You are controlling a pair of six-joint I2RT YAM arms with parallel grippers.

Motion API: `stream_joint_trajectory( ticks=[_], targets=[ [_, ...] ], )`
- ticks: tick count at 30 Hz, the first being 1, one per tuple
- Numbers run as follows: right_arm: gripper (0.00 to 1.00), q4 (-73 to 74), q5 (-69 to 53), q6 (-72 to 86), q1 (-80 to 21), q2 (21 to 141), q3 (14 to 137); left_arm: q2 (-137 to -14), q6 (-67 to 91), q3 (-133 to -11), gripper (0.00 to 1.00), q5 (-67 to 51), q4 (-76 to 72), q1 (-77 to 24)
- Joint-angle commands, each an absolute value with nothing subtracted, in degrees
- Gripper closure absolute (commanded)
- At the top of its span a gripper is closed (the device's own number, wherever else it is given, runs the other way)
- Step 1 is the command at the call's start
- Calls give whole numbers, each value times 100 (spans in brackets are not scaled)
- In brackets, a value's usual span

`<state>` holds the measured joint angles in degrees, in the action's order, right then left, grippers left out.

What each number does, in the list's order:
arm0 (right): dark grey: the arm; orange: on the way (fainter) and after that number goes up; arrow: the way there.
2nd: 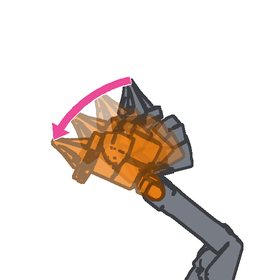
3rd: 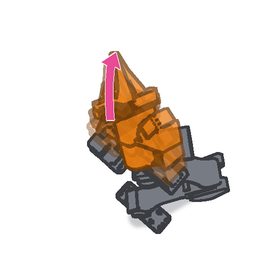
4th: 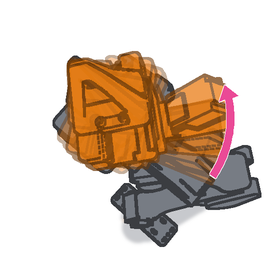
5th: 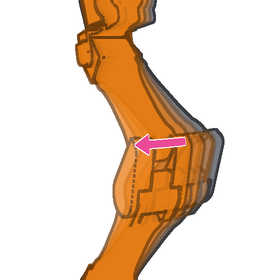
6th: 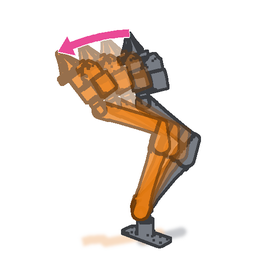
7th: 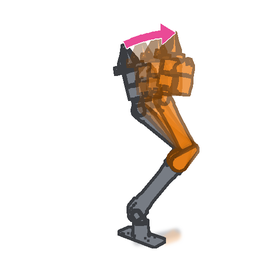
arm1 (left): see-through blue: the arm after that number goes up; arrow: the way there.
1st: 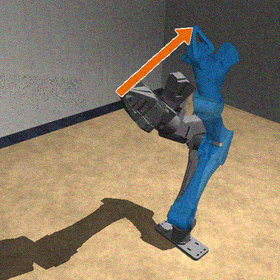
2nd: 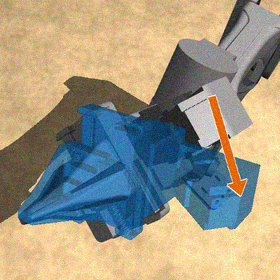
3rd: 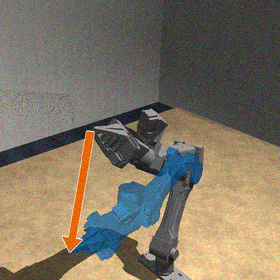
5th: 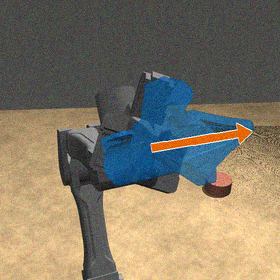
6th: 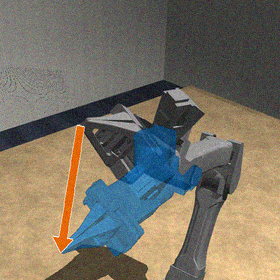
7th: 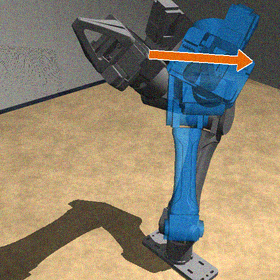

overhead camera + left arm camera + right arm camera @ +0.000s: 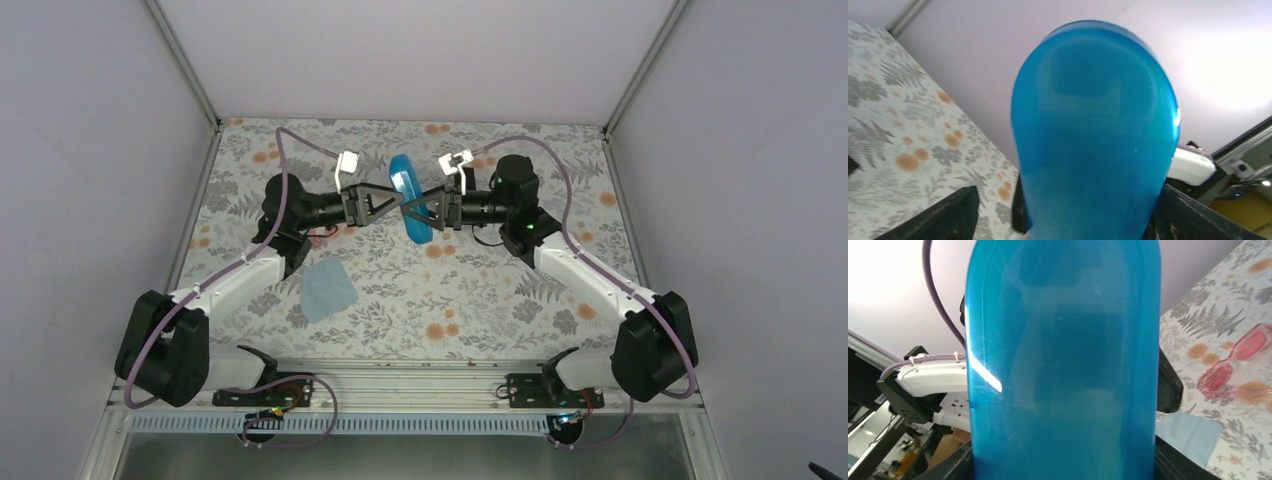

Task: Organize the sunglasses
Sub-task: Open the sunglasses case.

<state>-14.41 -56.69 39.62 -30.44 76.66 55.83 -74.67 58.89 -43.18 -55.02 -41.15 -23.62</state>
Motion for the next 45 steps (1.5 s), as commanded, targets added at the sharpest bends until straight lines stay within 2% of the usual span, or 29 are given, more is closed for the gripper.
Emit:
stream_joint_trajectory(
  ticks=[1,7,10,12,14,17,21,27,30,32,36,40,42,45],
  targets=[
    [40,-1889,-6026,4147,-3209,7788,5716,-7504,6053,-4283,19,-5766,-4769,-2407],
    [40,-1814,-5962,4139,-3244,7765,5723,-7541,6124,-4278,45,-5776,-5009,-2417],
    [39,-1825,-5926,4182,-3246,7726,5709,-7554,6123,-4318,54,-5795,-5060,-2417],
    [34,-1763,-5818,4159,-3245,7673,5698,-7555,6124,-4325,59,-5794,-5086,-2416],
    [26,-1553,-5538,3988,-3244,7583,5685,-7554,6118,-4319,63,-5791,-5102,-2417],
    [11,-974,-4833,3529,-3168,7387,5664,-7539,6077,-4324,63,-5792,-5058,-2417],
    [9,-466,-4084,3169,-3048,7191,5502,-7498,5952,-4355,63,-5776,-4864,-2407],
    [15,202,-2798,2916,-3037,6899,5185,-7471,5700,-4428,63,-5617,-4326,-2408],
    [23,312,-2219,2989,-3033,6582,4944,-7497,5651,-4478,63,-5484,-4044,-2398],
    [23,341,-2222,2904,-3037,6420,4805,-7518,5553,-4558,63,-5290,-3659,-2386],
    [16,498,-2884,2325,-3065,6403,4668,-7620,5532,-4721,63,-4962,-3087,-2391],
    [16,741,-2975,2000,-3094,6503,4668,-7769,5545,-4816,63,-4855,-2855,-2388],
    [21,724,-2852,2034,-3100,6512,4668,-7803,5537,-4823,63,-4839,-2825,-2386],
    [42,547,-2917,2156,-3096,6566,4675,-7829,5532,-4810,63,-4809,-2813,-2391]
  ],
)
